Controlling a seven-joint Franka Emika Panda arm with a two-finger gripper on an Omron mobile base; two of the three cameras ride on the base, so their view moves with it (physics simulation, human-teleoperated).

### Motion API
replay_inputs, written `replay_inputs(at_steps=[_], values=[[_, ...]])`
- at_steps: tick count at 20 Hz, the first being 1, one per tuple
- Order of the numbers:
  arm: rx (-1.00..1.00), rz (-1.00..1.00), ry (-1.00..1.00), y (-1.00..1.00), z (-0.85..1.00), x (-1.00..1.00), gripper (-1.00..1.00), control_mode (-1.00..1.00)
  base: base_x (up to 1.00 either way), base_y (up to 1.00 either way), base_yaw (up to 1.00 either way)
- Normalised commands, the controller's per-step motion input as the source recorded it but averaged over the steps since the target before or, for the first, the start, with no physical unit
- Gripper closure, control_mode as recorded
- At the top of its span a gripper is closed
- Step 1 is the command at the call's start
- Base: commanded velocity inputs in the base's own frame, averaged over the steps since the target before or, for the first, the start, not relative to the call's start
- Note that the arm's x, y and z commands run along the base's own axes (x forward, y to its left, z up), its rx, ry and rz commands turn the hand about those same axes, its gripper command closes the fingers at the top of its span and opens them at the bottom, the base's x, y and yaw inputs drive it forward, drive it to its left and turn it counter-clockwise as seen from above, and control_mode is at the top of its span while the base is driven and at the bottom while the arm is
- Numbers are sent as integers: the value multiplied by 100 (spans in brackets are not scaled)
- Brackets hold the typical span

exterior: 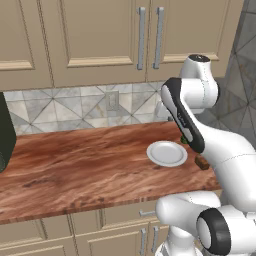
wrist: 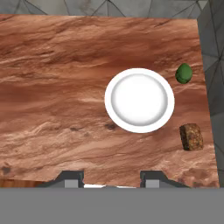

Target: Pick the avocado and bread from the counter and place them on the plate. Then pick the jam from the cabinet and place it next to the plate. Lastly close the cabinet door.

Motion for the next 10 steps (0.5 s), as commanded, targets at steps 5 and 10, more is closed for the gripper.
replay_inputs(at_steps=[5,10], values=[[0,0,1,-17,0,0,-100,-100,0,0,0],[7,11,5,-69,-21,0,-100,-100,0,0,0]])
